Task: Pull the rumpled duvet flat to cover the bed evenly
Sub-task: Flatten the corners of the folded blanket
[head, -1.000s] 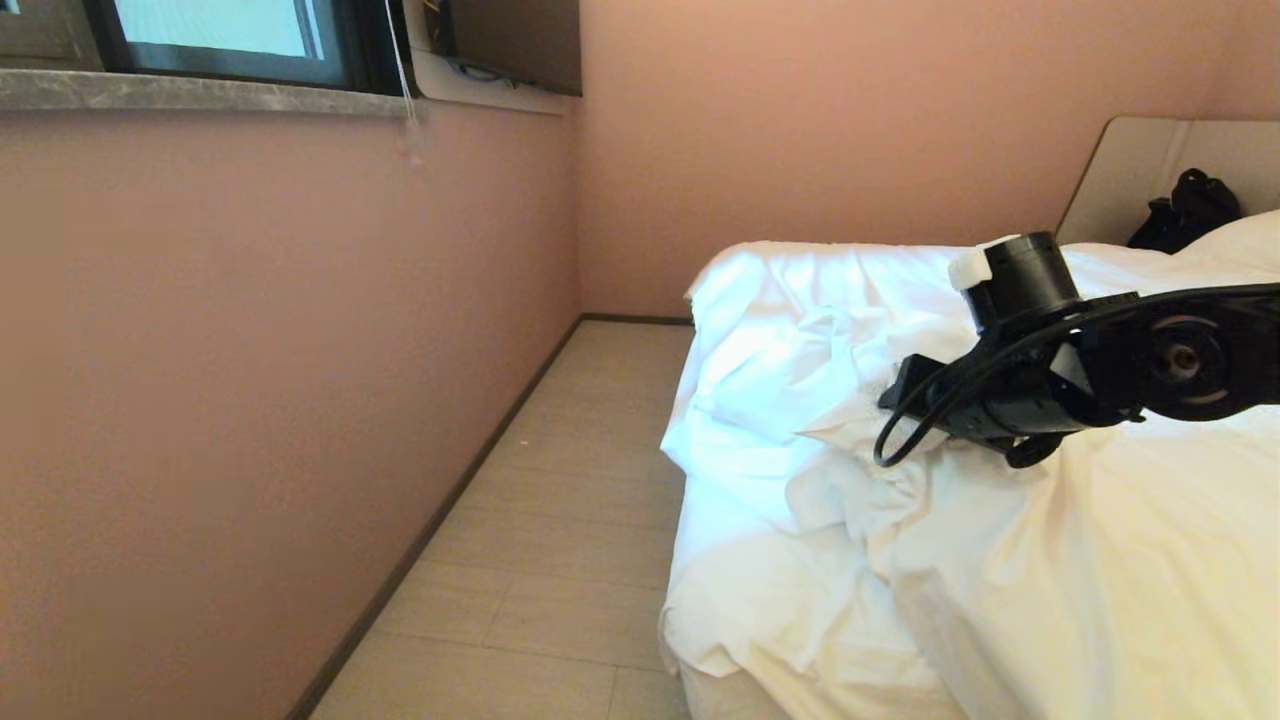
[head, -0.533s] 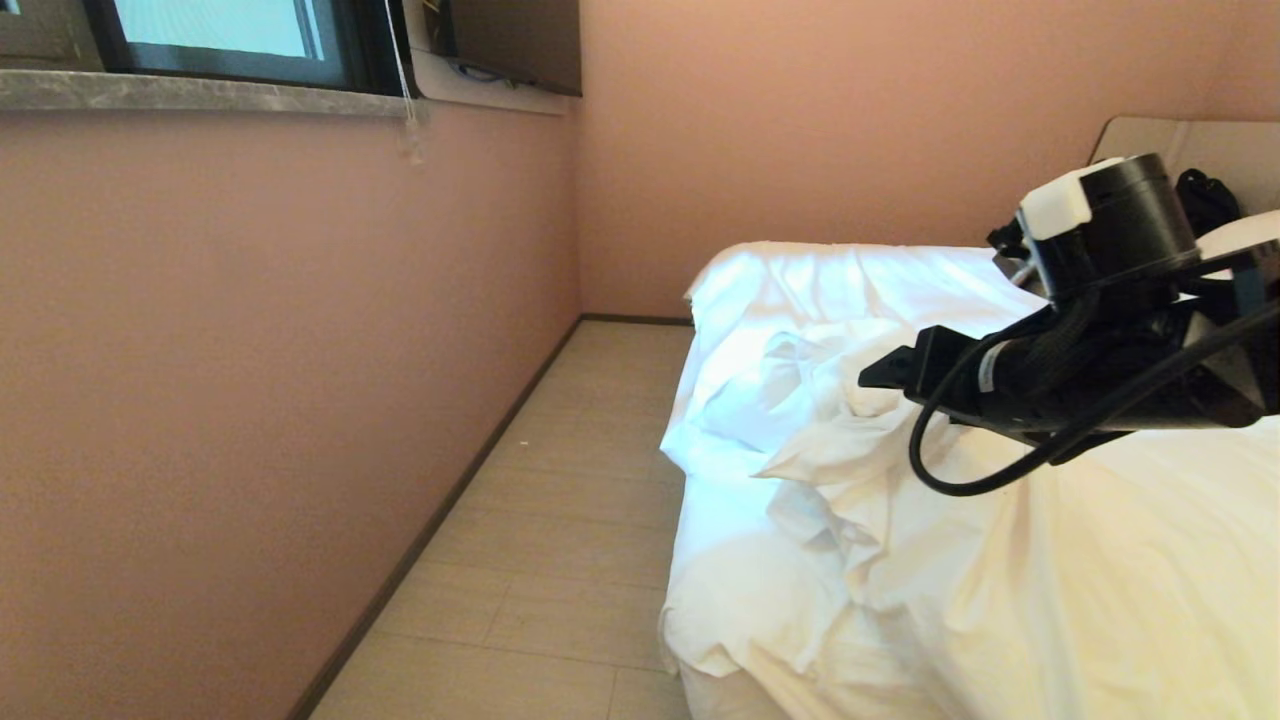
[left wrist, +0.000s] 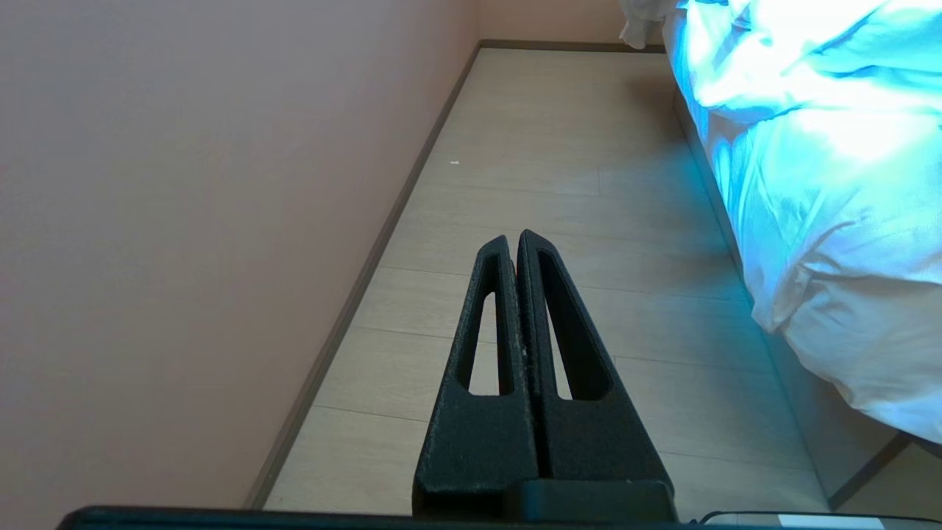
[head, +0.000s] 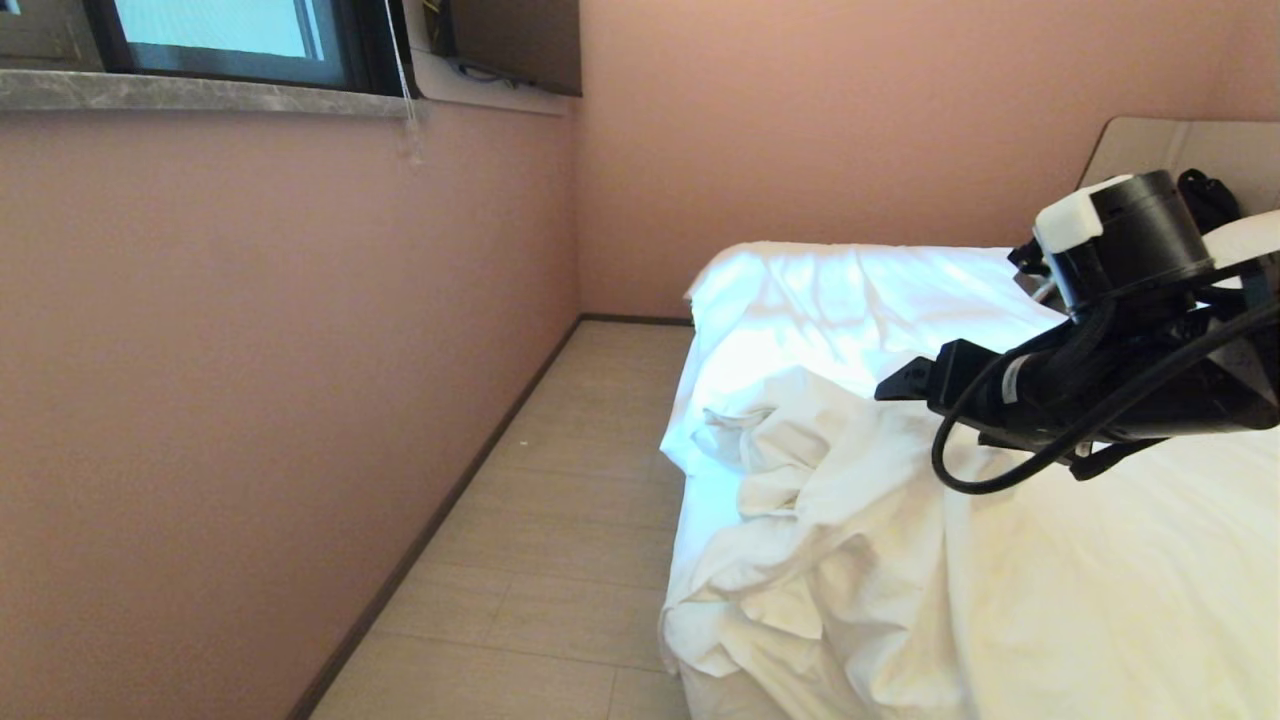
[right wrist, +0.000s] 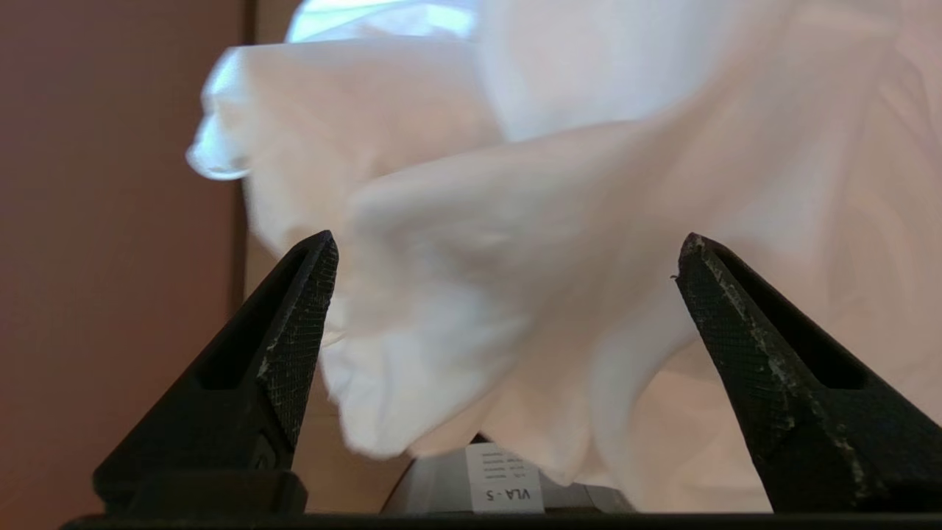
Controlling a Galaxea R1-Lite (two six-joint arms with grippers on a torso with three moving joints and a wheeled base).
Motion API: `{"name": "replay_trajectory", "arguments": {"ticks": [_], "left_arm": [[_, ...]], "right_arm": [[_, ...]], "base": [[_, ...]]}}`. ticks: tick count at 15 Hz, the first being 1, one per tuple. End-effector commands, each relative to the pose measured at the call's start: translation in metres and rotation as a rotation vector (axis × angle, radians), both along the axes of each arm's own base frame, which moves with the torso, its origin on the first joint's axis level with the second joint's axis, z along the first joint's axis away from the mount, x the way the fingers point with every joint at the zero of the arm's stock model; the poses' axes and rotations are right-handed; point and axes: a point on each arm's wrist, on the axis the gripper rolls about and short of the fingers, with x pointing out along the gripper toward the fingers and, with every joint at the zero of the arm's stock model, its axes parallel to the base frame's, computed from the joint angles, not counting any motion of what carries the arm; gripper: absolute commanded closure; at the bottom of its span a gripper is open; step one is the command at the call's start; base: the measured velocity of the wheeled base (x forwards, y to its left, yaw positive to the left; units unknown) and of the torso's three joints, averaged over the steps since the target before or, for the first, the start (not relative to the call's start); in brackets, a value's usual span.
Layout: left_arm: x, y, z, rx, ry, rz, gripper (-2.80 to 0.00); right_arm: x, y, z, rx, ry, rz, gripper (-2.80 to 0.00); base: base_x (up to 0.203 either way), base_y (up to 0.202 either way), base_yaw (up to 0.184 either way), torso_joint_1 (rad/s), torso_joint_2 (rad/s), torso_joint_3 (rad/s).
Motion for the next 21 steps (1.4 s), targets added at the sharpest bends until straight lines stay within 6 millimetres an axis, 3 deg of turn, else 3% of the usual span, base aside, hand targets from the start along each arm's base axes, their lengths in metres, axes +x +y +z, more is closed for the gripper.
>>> {"name": "replay_trajectory", "arguments": {"ticks": [1, 2, 3, 8, 17, 21], "left_arm": [[0.000, 0.000, 0.000, 0.000, 0.001, 0.003, 0.00], [0.000, 0.000, 0.000, 0.000, 0.001, 0.001, 0.00], [0.000, 0.000, 0.000, 0.000, 0.001, 0.002, 0.00], [0.000, 0.000, 0.000, 0.000, 0.001, 0.001, 0.00], [0.000, 0.000, 0.000, 0.000, 0.000, 0.001, 0.00], [0.000, 0.000, 0.000, 0.000, 0.002, 0.002, 0.00]], "right_arm": [[0.016, 0.003, -0.026, -0.010, 0.090, 0.009, -2.80], [0.022, 0.005, -0.036, -0.015, 0.126, 0.017, -2.80], [0.028, 0.008, -0.045, -0.018, 0.147, 0.020, 0.00], [0.051, 0.013, -0.072, -0.015, 0.141, 0.008, 0.00], [0.104, -0.034, -0.107, -0.046, 0.184, -0.173, 0.00], [0.110, -0.034, -0.122, -0.102, 0.183, -0.226, 0.00]], "base": [[0.000, 0.000, 0.000, 0.000, 0.00, 0.000], [0.000, 0.000, 0.000, 0.000, 0.00, 0.000], [0.000, 0.000, 0.000, 0.000, 0.00, 0.000], [0.000, 0.000, 0.000, 0.000, 0.00, 0.000], [0.000, 0.000, 0.000, 0.000, 0.00, 0.000], [0.000, 0.000, 0.000, 0.000, 0.00, 0.000]]}}
